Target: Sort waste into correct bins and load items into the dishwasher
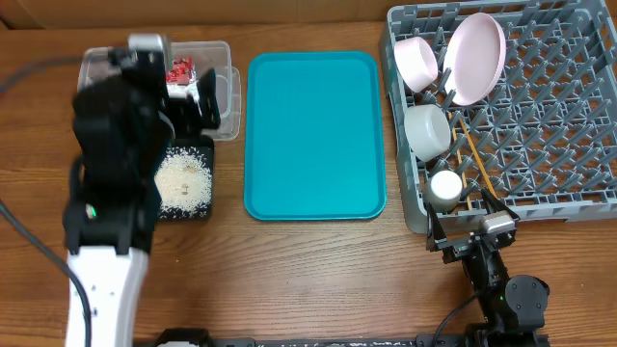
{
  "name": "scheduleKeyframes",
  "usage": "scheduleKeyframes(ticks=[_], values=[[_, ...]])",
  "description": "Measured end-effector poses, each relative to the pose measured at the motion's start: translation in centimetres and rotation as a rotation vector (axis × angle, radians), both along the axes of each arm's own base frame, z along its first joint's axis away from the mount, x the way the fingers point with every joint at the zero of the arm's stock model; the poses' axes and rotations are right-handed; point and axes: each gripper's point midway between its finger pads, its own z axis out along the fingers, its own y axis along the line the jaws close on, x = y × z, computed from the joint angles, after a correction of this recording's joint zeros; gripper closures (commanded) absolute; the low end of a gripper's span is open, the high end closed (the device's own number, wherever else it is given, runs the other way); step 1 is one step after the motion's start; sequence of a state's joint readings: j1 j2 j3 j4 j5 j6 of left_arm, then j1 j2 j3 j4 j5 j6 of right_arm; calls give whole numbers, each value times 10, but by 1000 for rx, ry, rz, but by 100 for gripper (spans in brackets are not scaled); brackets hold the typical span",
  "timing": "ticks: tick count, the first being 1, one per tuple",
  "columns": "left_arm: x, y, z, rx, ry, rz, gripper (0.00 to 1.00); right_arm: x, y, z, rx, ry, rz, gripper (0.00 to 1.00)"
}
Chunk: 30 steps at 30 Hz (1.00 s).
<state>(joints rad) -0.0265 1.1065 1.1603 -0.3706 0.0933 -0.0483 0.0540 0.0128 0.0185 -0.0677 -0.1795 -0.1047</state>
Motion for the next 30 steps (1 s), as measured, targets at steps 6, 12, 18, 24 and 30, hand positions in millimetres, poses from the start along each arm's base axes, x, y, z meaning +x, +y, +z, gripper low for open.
scheduleKeyframes(ticks=[6, 12, 18, 24, 30], values=[[-51, 1, -23, -4, -171, 0, 0, 0, 0, 0, 0, 1, 0, 0], [-83, 2, -66, -6, -257, 0, 0, 0, 0, 0, 0, 0, 0, 0], [-100, 3, -108, -6, -246, 0, 0, 0, 0, 0, 0, 1, 0, 0], [-114, 3, -112, -8, -304, 0, 0, 0, 0, 0, 0, 1, 0, 0], [-121, 3, -121, -9, -334, 0, 0, 0, 0, 0, 0, 0, 0, 0]])
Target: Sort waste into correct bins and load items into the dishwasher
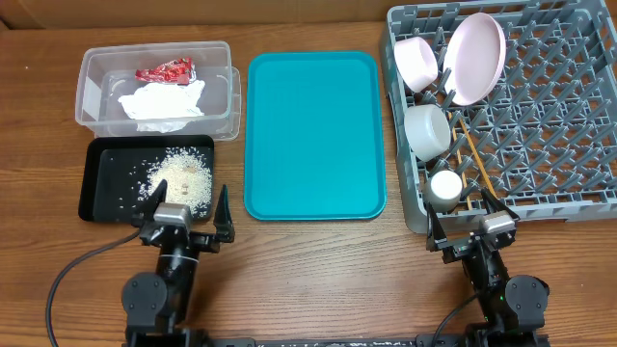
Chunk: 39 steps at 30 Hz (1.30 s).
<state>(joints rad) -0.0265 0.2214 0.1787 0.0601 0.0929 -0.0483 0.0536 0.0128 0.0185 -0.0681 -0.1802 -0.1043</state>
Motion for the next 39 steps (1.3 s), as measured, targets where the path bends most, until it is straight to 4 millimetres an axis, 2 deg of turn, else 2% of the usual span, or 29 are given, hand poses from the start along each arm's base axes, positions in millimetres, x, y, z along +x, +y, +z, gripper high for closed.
scheduleKeyframes(ticks=[6, 11, 24, 31, 39], values=[[-4, 0, -14, 0, -10, 0, 0, 0, 0, 0, 0, 0, 0, 0], [-8, 0, -17, -1, -38, 0, 0, 0, 0, 0, 0, 0, 0, 0], [-17, 2, 12, -5, -173, 8, 0, 0, 0, 0, 0, 0, 0, 0], [-18, 3, 22, -7, -227, 16, 0, 0, 0, 0, 0, 0, 0, 0], [-15, 3, 10, -7, -223, 15, 0, 0, 0, 0, -1, 1, 0, 0]])
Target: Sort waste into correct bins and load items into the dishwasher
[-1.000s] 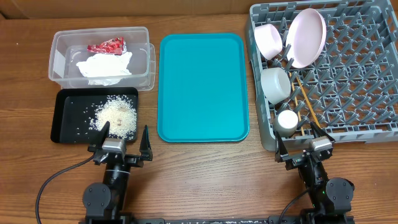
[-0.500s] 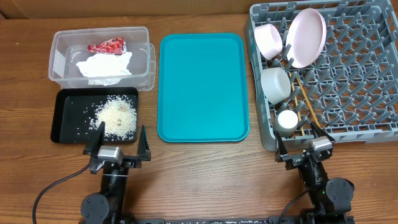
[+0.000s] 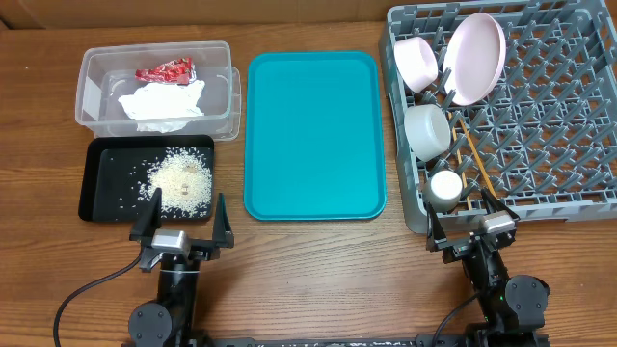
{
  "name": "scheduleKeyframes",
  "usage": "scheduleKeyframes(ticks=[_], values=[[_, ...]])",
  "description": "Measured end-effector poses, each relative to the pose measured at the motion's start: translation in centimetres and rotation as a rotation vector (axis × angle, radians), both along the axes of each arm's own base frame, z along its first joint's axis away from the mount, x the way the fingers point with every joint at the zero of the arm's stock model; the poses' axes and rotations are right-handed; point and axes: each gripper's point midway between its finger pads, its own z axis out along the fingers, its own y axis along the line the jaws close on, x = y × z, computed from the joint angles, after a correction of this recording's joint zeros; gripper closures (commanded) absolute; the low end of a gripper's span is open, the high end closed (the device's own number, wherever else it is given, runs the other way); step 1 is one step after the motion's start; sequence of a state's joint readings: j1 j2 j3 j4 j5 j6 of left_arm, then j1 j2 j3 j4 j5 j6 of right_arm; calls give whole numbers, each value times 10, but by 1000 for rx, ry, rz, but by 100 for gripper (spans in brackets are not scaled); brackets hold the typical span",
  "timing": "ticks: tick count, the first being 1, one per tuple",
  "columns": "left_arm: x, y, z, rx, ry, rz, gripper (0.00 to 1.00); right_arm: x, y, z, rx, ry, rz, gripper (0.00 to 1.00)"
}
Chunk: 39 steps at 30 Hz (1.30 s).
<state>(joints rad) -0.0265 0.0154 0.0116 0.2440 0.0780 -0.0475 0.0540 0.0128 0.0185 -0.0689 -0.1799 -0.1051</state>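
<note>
The teal tray (image 3: 314, 135) lies bare at the table's middle. A clear plastic bin (image 3: 220, 92) at the back left holds a red wrapper (image 3: 164, 70) and crumpled white tissue (image 3: 159, 101). In front of it a black tray (image 3: 101, 188) carries spilled rice (image 3: 180, 178). The grey dish rack (image 3: 549, 125) at the right holds a pink bowl (image 3: 416, 60), a pink plate (image 3: 477, 56), a white bowl (image 3: 426, 130), a white cup (image 3: 445, 185) and chopsticks (image 3: 474, 152). My left gripper (image 3: 183, 224) rests open near the front edge below the black tray. Below the rack's front corner, my right gripper (image 3: 468, 224) is open too.
The wooden table (image 3: 318, 270) runs along the front between the two arm bases. The rack's right half shows only bare grey tines. A black cable (image 3: 87, 294) loops from the left arm toward the front left.
My left gripper has shifted slightly toward the front edge, a little farther from the black tray, and is still open. The right arm and all objects are unchanged.
First my left arm reached over the clear bin and the black tray, covering much of both. Then it stood drawn back at the front edge, open and empty, with wrapper and tissue visible in the bin. Now it sits slightly lower. The right arm stayed put.
</note>
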Motion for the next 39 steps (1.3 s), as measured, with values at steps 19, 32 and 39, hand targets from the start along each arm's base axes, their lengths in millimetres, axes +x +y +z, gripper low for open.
scheduleKeyframes(ticks=[19, 32, 39], values=[[6, -1, -77, 9, 314, -8, 0, 0, 0, 0, 1, -1, 0, 0], [6, -1, -77, 9, 314, -8, 0, 0, 0, 0, 0, -1, 0, 0], [6, -1, -77, 9, 314, -8, 0, 0, 0, 0, 1, -1, 0, 0]])
